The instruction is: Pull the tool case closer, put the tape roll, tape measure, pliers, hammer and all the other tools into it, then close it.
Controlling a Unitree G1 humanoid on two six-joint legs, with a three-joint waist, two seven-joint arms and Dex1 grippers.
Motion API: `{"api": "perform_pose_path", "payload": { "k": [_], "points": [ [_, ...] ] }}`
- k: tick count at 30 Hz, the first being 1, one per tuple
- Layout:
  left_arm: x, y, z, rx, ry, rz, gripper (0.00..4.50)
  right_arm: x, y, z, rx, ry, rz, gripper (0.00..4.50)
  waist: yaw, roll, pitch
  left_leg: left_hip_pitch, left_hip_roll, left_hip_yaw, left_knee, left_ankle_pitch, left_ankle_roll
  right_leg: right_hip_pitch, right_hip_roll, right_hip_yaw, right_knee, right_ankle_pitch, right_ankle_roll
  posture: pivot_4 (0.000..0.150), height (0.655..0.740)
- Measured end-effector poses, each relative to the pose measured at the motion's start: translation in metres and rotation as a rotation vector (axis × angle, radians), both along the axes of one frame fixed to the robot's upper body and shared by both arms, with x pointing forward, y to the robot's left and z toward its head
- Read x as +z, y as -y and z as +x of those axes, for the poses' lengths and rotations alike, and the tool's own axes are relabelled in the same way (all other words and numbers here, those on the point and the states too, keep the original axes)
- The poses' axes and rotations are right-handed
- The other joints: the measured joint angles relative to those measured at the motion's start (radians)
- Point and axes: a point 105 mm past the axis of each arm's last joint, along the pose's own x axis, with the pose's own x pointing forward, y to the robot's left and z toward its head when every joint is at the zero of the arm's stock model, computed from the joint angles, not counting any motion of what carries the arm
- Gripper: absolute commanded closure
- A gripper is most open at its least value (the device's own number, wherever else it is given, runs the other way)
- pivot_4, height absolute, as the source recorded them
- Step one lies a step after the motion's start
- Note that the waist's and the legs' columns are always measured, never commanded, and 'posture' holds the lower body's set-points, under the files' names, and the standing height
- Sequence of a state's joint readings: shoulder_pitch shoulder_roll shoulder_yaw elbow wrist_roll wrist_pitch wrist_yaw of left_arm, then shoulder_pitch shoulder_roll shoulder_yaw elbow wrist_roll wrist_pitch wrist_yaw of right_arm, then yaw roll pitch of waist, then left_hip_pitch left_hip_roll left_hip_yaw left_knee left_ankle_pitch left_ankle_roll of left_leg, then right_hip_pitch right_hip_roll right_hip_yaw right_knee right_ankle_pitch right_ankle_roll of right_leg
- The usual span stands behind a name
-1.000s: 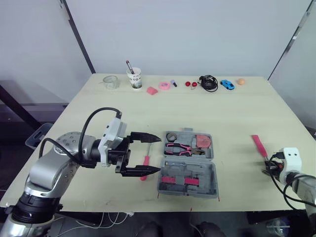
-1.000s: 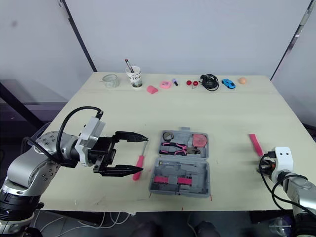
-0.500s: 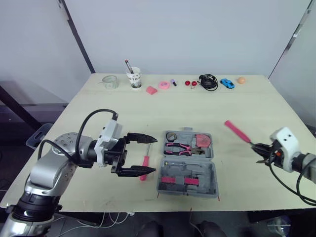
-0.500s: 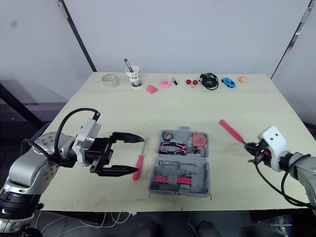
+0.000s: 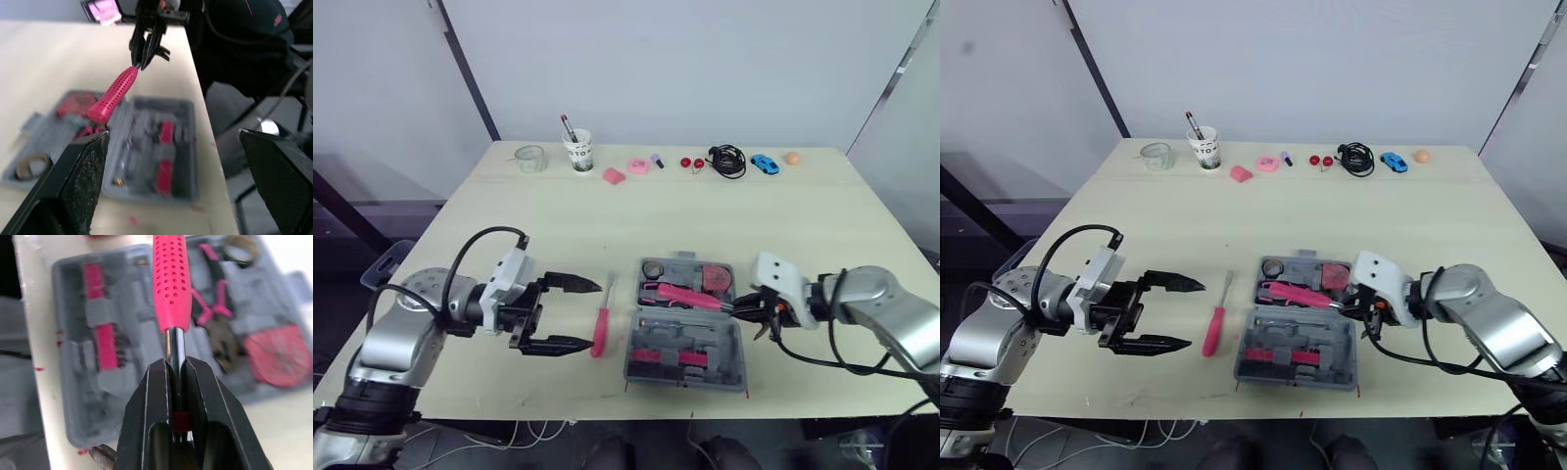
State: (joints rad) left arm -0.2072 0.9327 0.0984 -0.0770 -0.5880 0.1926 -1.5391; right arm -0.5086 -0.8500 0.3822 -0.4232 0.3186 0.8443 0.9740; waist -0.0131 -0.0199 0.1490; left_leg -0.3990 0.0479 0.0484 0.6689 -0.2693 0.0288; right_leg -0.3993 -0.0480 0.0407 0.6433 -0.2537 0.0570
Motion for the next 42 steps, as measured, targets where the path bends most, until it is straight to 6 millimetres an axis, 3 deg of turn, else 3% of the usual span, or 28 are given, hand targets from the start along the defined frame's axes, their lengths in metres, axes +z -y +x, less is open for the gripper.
{"api": "perform_pose_path", "payload": {
  "k": [10,19,34,36,37,39,42],
  "points": [
    [-0.007,-0.022,0.004,0.052,0.025,0.091,0.00,-0.023,-0.021,-0.002,0.078,-0.009,-0.124,4.40,0.002,0.000,0.000,0.000,0.000,0.001,0.000,0.000,0.000,-0.001,-0.001,0.000,0.001,0.000,0.000,0.150,0.7400],
    [-0.015,-0.017,0.007,0.010,0.027,0.128,0.00,-0.041,-0.024,0.000,0.088,-0.003,-0.225,4.40,0.002,-0.001,0.000,-0.002,0.000,0.002,0.000,0.000,0.000,-0.003,0.000,-0.001,0.002,0.000,0.000,0.150,0.7400],
    [-0.010,-0.011,0.008,-0.010,0.042,0.127,0.00,-0.047,-0.036,0.004,0.084,0.011,-0.206,4.40,-0.001,-0.001,0.000,-0.001,0.000,0.003,0.000,0.000,0.000,-0.003,0.000,-0.001,0.003,0.002,0.004,0.150,0.7400],
    [-0.009,-0.011,0.007,-0.012,0.040,0.127,0.00,-0.049,-0.035,0.005,0.086,0.011,-0.207,3.48,-0.001,-0.001,0.000,-0.001,0.000,0.003,0.000,0.000,0.000,-0.003,0.000,-0.001,0.003,0.002,0.004,0.150,0.7400],
    [-0.010,-0.010,0.007,-0.012,0.039,0.126,0.00,-0.049,-0.035,0.005,0.086,0.011,-0.207,3.48,-0.001,-0.001,0.000,-0.001,0.000,0.003,0.000,0.000,0.000,-0.003,0.000,-0.001,0.003,0.002,0.004,0.150,0.7400],
    [-0.010,-0.009,0.007,-0.012,0.034,0.118,0.00,-0.049,-0.033,0.006,0.086,0.021,-0.213,2.36,0.000,-0.001,0.000,-0.001,0.000,0.003,0.000,0.000,0.000,-0.003,0.000,-0.001,0.003,0.002,0.004,0.150,0.7400],
    [-0.013,-0.009,0.006,-0.012,0.025,0.112,0.00,-0.050,-0.033,0.007,0.085,0.039,-0.216,2.05,0.000,-0.001,0.000,-0.002,0.000,0.003,0.000,0.000,0.000,-0.003,0.000,-0.001,0.003,0.002,0.004,0.150,0.7400]
  ]
}}
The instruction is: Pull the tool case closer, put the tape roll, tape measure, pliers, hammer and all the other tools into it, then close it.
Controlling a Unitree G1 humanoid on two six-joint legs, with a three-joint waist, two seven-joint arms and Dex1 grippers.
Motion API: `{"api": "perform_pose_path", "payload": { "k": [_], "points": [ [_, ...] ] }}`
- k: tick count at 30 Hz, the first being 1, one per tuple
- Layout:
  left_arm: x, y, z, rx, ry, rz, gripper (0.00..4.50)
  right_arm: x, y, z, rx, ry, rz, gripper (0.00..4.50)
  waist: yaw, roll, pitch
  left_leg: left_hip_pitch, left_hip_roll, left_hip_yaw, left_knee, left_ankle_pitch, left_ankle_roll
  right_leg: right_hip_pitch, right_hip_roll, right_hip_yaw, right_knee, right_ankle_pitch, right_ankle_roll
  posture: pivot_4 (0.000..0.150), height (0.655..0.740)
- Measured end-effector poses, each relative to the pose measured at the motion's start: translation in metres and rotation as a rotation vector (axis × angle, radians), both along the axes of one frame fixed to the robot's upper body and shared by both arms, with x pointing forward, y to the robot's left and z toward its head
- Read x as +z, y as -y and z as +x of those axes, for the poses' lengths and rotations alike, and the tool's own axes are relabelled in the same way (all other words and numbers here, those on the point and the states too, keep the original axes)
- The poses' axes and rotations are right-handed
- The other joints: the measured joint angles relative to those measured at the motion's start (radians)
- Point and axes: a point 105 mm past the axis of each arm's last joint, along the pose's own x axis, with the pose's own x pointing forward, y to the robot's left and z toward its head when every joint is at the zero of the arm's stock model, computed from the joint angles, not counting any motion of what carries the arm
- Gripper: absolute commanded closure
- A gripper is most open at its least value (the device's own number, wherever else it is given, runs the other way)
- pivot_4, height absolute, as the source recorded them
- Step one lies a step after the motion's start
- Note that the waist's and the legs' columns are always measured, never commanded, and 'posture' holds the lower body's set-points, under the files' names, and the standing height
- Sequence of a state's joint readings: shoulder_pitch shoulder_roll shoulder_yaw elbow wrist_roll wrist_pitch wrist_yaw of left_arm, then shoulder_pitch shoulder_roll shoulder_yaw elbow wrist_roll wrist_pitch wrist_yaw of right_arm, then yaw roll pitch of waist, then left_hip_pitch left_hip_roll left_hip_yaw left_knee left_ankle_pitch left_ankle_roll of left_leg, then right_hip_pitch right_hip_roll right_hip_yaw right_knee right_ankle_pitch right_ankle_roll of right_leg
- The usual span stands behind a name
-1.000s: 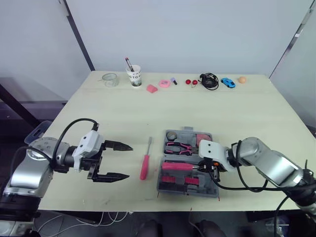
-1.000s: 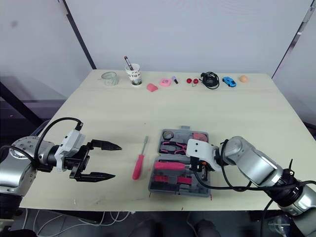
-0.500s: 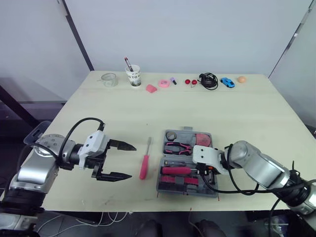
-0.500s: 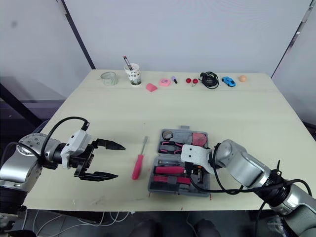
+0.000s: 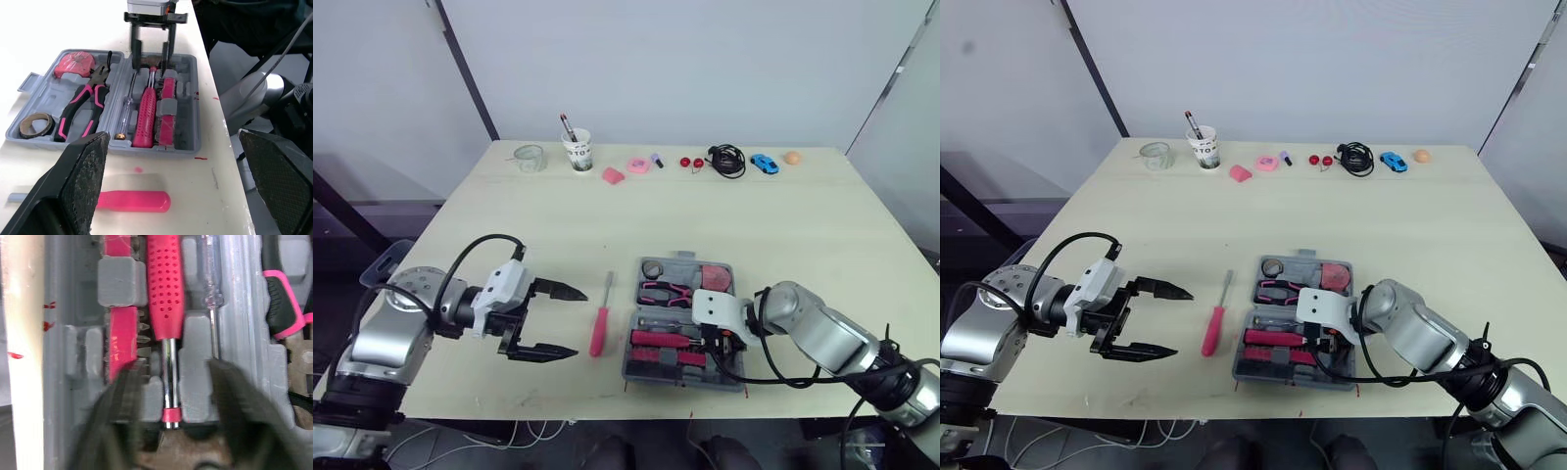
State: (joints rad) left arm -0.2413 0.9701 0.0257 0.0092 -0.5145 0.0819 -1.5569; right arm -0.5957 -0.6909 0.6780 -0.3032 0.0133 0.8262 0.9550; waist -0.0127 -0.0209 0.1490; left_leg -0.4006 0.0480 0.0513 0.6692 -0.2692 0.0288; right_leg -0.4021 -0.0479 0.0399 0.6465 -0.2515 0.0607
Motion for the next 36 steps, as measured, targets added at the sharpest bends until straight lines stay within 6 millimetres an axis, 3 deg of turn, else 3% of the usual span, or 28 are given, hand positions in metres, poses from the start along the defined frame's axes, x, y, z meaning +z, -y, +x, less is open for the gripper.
{"api": "perform_pose_path", "payload": {
  "k": [6,9,12,20,26,34,36],
  "points": [
    [-0.002,0.001,-0.001,-0.001,-0.007,-0.011,0.00,0.009,0.002,0.003,-0.037,-0.011,0.077,2.05,0.001,0.000,0.000,0.000,0.000,0.000,0.000,0.000,0.000,0.000,0.000,0.000,0.000,0.000,0.000,0.150,0.7400],
    [-0.003,0.002,-0.001,-0.003,-0.006,-0.016,0.00,0.019,-0.006,0.002,-0.032,-0.019,0.212,2.94,0.001,0.000,0.000,0.000,0.000,0.000,0.000,0.000,0.000,0.000,0.000,0.000,0.000,0.000,0.000,0.150,0.7400],
    [-0.002,0.003,0.000,-0.005,-0.003,-0.021,0.00,0.026,-0.017,-0.002,0.009,-0.028,0.375,4.45,0.001,-0.001,0.000,0.000,0.000,0.000,0.000,0.000,0.000,0.000,0.000,0.000,0.000,0.000,0.000,0.150,0.7400],
    [-0.003,0.004,0.000,-0.004,-0.005,-0.026,0.00,0.017,-0.022,0.004,0.039,0.002,0.451,4.45,0.001,-0.001,0.000,0.000,0.000,0.002,0.000,0.000,0.000,0.000,0.000,0.000,0.000,0.000,0.000,0.150,0.7400],
    [-0.004,0.003,-0.001,0.001,-0.009,-0.026,0.00,-0.025,-0.021,0.002,0.038,-0.051,0.363,4.45,0.000,-0.001,0.000,0.000,0.000,0.003,0.000,0.000,0.000,0.000,0.000,0.000,0.000,0.000,0.000,0.150,0.7400],
    [-0.007,0.002,-0.002,0.015,-0.015,-0.028,0.00,-0.027,-0.021,0.003,0.058,-0.013,0.362,4.45,0.000,-0.001,-0.001,0.002,0.000,0.003,0.000,0.000,0.000,0.000,0.000,0.001,0.002,0.000,0.000,0.150,0.7400],
    [-0.011,-0.001,-0.008,0.070,-0.025,-0.053,0.00,-0.015,-0.014,0.001,-0.008,0.007,0.467,4.45,0.000,-0.001,-0.001,0.001,0.000,0.002,0.000,0.000,0.000,0.000,0.000,0.001,0.001,0.000,0.000,0.150,0.7400]
  ]
}}
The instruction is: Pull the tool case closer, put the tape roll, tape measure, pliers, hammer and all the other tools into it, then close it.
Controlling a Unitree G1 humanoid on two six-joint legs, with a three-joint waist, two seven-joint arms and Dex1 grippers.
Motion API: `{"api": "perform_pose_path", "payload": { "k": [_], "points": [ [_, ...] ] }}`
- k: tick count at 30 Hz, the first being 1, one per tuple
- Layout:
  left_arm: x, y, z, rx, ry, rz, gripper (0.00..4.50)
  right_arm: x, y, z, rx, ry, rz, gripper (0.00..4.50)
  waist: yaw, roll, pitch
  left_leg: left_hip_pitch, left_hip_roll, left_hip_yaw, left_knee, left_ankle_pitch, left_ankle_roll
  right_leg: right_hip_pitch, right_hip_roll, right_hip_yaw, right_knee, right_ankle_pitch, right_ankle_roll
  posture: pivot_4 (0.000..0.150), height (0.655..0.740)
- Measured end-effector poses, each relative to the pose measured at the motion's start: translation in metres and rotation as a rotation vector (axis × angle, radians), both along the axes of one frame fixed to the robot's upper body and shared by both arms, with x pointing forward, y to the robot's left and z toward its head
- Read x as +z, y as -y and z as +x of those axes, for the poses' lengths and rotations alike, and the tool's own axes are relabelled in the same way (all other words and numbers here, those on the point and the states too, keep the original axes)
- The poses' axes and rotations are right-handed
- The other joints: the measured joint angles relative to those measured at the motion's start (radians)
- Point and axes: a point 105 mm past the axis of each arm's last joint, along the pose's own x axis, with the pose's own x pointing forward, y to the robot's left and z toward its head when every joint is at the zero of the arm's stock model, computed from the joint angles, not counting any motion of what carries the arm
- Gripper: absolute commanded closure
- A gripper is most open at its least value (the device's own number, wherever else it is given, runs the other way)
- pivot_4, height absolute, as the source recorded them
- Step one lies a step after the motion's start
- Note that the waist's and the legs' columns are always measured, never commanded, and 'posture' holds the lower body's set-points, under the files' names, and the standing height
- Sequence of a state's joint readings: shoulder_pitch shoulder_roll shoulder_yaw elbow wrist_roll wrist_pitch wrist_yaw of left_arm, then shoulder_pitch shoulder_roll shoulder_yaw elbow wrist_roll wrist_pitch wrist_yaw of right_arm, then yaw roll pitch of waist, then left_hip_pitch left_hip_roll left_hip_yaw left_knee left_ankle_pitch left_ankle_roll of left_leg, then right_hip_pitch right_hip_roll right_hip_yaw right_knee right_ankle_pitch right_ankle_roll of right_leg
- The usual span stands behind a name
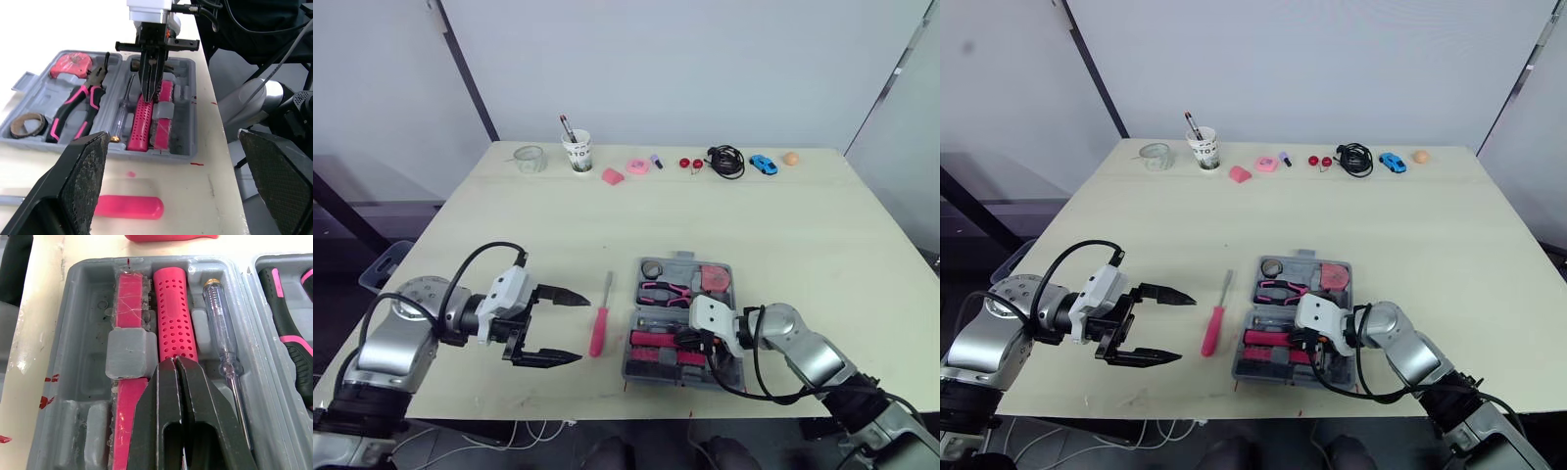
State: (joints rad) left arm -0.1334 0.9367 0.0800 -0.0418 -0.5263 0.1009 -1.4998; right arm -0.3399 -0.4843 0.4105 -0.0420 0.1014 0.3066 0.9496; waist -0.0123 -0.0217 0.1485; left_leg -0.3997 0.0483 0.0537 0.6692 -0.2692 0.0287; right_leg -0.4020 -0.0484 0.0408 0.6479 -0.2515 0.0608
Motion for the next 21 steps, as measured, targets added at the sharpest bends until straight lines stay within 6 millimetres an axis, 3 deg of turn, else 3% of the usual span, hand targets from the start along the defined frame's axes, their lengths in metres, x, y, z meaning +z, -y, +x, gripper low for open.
{"api": "perform_pose_path", "payload": {
  "k": [4,6,11,15,18,21],
  "points": [
    [-0.002,-0.004,0.001,0.110,0.002,-0.065,0.00,0.036,0.018,0.007,-0.119,0.073,0.166,4.45,0.003,-0.001,0.000,0.000,0.000,-0.003,0.000,0.000,0.000,0.000,0.000,0.000,0.000,0.000,0.000,0.150,0.7400],
    [-0.005,-0.012,0.001,0.185,0.013,-0.085,0.00,0.047,0.037,0.003,-0.208,0.071,0.250,4.45,0.005,-0.001,-0.001,0.000,0.000,-0.004,0.000,0.000,0.000,0.001,0.000,-0.001,0.000,0.000,0.000,0.150,0.7400],
    [-0.012,-0.023,0.003,0.320,0.021,-0.131,0.00,0.042,0.085,-0.002,-0.390,0.049,0.290,4.45,0.003,-0.001,-0.001,0.001,0.000,-0.003,0.000,0.000,0.000,0.001,0.000,0.000,0.000,0.000,0.000,0.150,0.7400],
    [-0.024,-0.035,0.010,0.500,0.048,-0.180,0.00,0.045,0.130,-0.004,-0.557,0.137,0.320,4.45,0.002,-0.001,-0.001,0.002,0.000,-0.003,0.000,0.000,0.000,0.002,0.000,0.000,0.000,0.000,0.000,0.150,0.7400],
    [-0.040,-0.053,0.015,0.701,0.064,-0.205,0.00,0.036,0.170,-0.018,-0.725,0.211,0.318,4.45,0.003,-0.001,-0.001,0.002,0.000,-0.003,0.000,0.000,0.000,0.004,0.000,-0.001,-0.001,0.000,0.000,0.150,0.7400],
    [-0.046,-0.061,0.012,0.789,0.058,-0.228,0.00,0.023,0.186,-0.033,-0.794,0.194,0.299,4.45,0.002,-0.001,-0.001,0.003,0.000,-0.003,0.000,0.000,0.000,0.004,0.000,0.000,-0.001,0.000,0.000,0.150,0.7400]
  ]
}}
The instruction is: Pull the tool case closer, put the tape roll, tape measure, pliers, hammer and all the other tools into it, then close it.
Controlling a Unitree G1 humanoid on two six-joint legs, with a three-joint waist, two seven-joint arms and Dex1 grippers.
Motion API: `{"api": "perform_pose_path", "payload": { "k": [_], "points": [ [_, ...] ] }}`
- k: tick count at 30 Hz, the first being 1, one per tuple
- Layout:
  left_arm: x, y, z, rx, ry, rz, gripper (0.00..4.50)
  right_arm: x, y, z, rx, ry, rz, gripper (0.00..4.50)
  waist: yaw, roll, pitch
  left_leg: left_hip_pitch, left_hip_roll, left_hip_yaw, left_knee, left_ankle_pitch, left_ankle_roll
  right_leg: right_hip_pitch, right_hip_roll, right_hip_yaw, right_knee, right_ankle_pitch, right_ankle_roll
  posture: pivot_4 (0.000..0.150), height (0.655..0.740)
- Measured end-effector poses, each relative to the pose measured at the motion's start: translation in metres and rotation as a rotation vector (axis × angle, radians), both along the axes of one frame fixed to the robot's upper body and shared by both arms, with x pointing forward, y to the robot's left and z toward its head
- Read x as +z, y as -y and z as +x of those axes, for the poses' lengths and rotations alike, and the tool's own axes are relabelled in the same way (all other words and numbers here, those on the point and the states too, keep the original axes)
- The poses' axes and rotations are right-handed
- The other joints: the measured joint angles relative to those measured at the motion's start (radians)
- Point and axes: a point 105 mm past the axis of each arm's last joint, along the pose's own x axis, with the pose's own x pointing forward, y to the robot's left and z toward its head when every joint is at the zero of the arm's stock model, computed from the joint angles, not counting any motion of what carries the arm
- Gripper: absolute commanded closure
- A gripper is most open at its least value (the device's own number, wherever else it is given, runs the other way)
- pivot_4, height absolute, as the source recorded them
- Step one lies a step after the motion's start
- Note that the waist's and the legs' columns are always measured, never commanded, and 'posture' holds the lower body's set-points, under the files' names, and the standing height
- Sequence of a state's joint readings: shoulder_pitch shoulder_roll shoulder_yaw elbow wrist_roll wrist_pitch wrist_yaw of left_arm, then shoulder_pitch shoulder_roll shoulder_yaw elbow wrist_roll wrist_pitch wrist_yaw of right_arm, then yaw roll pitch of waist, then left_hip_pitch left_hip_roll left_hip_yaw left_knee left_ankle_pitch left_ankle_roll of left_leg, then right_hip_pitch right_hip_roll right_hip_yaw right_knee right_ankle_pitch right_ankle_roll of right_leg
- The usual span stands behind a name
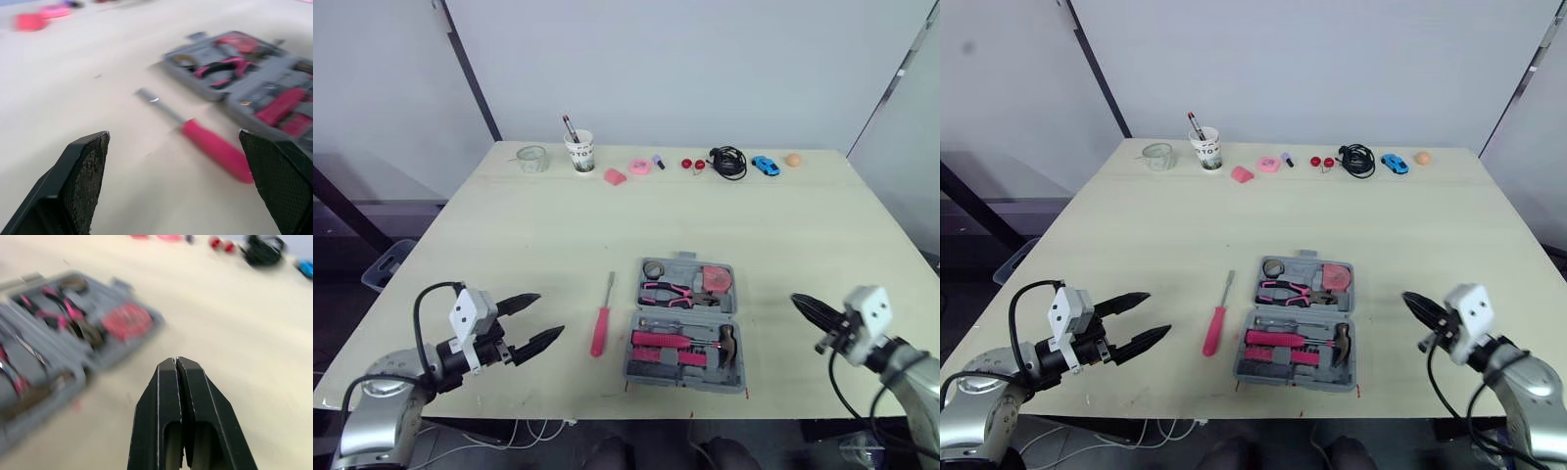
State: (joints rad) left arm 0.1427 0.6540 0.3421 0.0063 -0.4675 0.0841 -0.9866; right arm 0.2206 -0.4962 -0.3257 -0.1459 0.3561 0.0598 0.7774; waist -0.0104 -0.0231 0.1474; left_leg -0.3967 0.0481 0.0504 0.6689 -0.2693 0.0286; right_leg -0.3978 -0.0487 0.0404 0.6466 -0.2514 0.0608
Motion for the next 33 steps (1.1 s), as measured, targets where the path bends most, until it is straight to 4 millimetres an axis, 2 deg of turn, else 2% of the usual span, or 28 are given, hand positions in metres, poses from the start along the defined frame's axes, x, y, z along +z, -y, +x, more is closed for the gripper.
{"api": "perform_pose_path", "payload": {
  "k": [1,3,5,6,7,8,10,13,18,24,28,29,33],
  "points": [
    [-0.007,-0.003,-0.004,0.032,-0.018,-0.008,0.00,-0.004,0.009,-0.008,-0.036,-0.014,0.000,4.45,-0.003,0.000,0.000,0.001,0.000,0.000,0.000,0.000,0.000,0.000,0.000,0.001,0.000,-0.001,-0.002,0.150,0.7400],
    [-0.008,-0.003,-0.004,0.036,-0.020,-0.010,0.00,-0.004,0.012,-0.009,-0.044,-0.013,-0.002,3.96,-0.004,0.000,0.000,0.002,0.000,0.000,0.000,0.000,0.000,0.000,0.000,0.002,0.000,-0.002,-0.004,0.150,0.7400],
    [-0.015,-0.007,-0.009,0.084,-0.031,-0.028,0.00,-0.004,0.021,-0.021,-0.076,-0.016,0.050,3.71,-0.003,0.002,-0.003,0.003,0.000,0.000,0.000,0.000,0.000,0.002,-0.001,0.002,0.000,-0.002,-0.004,0.150,0.7400],
    [-0.016,-0.009,-0.010,0.102,-0.033,-0.036,0.00,-0.006,0.024,-0.025,-0.088,-0.023,0.061,3.22,-0.003,0.002,-0.003,0.003,0.000,0.000,0.000,0.000,0.000,0.002,-0.001,0.002,0.000,-0.002,-0.004,0.150,0.7400],
    [-0.019,-0.011,-0.013,0.120,-0.042,-0.045,0.00,-0.008,0.028,-0.029,-0.099,-0.033,0.068,2.92,-0.002,0.002,-0.003,0.003,0.000,0.000,-0.001,0.000,0.000,0.002,-0.001,0.002,-0.001,-0.002,-0.004,0.150,0.7400],
    [-0.030,-0.019,-0.024,0.175,-0.078,-0.064,0.00,-0.016,0.041,-0.042,-0.156,-0.061,0.096,2.50,-0.002,0.001,-0.004,0.002,0.000,-0.001,-0.001,0.000,0.000,0.002,-0.001,0.001,-0.002,-0.002,-0.004,0.150,0.7400],
    [-0.039,-0.026,-0.033,0.214,-0.115,-0.073,0.00,-0.026,0.053,-0.054,-0.201,-0.093,0.109,1.59,-0.001,0.001,-0.004,0.002,0.001,-0.001,-0.001,0.000,0.000,0.001,-0.001,0.001,-0.002,-0.002,-0.004,0.150,0.7400],
    [-0.040,-0.031,-0.037,0.242,-0.116,-0.077,0.00,-0.034,0.055,-0.062,-0.209,-0.112,0.125,0.04,-0.002,0.002,-0.004,0.004,0.006,0.000,0.000,0.000,0.000,0.002,-0.002,0.001,-0.002,-0.002,-0.004,0.150,0.7400],
    [-0.040,-0.031,-0.039,0.234,-0.114,-0.076,0.00,-0.041,0.060,-0.066,-0.225,-0.118,0.132,0.04,-0.002,0.002,-0.005,0.004,0.006,0.001,0.000,0.000,0.000,0.002,-0.002,0.001,-0.002,-0.002,-0.005,0.150,0.7400],
    [-0.038,-0.030,-0.038,0.228,-0.105,-0.077,0.00,-0.037,0.061,-0.065,-0.186,-0.097,0.114,0.04,-0.001,0.002,-0.004,0.004,0.006,0.001,-0.001,0.000,0.000,0.002,-0.003,0.001,-0.002,-0.002,-0.005,0.150,0.7400],
    [-0.027,-0.019,-0.032,0.196,-0.073,-0.079,0.00,-0.020,0.053,-0.055,-0.092,-0.058,0.101,0.04,-0.001,0.002,-0.004,0.004,0.006,0.002,0.000,0.000,0.000,0.002,-0.003,0.001,-0.002,-0.002,-0.005,0.150,0.7400],
    [-0.015,-0.012,-0.023,0.196,-0.036,-0.084,0.00,-0.003,0.042,-0.046,-0.006,-0.021,0.098,0.04,-0.001,0.002,-0.005,0.004,0.006,0.001,0.000,0.000,0.000,0.002,-0.003,0.001,-0.002,-0.002,-0.005,0.150,0.7400],
    [-0.003,0.007,-0.009,0.188,0.002,-0.102,0.00,0.017,0.011,-0.037,0.175,0.004,0.125,0.04,0.000,0.002,-0.005,0.003,0.006,0.001,0.000,0.000,0.000,0.002,-0.002,0.001,-0.002,-0.002,-0.005,0.150,0.7400]
  ]
}}
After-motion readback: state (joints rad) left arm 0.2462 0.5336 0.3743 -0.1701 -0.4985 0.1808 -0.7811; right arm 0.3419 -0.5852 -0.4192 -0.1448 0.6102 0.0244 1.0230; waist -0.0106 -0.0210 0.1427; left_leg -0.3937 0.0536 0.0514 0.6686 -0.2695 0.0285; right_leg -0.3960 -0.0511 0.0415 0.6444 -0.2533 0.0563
